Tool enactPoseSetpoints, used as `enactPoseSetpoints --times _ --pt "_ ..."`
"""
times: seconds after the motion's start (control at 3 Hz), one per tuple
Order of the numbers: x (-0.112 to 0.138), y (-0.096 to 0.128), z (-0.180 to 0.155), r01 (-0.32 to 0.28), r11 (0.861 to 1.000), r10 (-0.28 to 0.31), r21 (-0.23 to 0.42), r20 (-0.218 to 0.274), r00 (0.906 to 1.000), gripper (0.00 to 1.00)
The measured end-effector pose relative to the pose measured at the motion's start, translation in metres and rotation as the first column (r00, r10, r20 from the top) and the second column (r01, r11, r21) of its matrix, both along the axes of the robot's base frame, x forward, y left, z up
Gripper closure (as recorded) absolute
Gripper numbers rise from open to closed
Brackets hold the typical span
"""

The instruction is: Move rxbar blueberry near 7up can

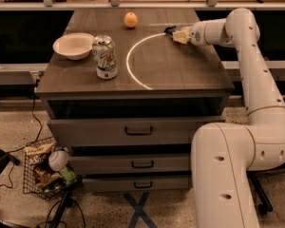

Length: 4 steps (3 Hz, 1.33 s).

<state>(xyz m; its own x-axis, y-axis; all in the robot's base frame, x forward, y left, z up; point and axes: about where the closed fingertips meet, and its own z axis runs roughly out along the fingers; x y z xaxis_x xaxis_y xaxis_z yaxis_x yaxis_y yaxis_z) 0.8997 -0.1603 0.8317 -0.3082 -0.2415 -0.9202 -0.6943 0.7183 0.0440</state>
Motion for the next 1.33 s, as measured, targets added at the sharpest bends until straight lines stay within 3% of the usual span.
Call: enactPoseSetpoints --times 1.0,1.33 --pt "0.0 0.0 0.0 0.0 1.0 0.0 0.0 0.0 1.0 1.0" --pt "-0.007 -0.019 0.034 0.03 0.998 -0.028 -0.048 0.042 0.9987 1.0"
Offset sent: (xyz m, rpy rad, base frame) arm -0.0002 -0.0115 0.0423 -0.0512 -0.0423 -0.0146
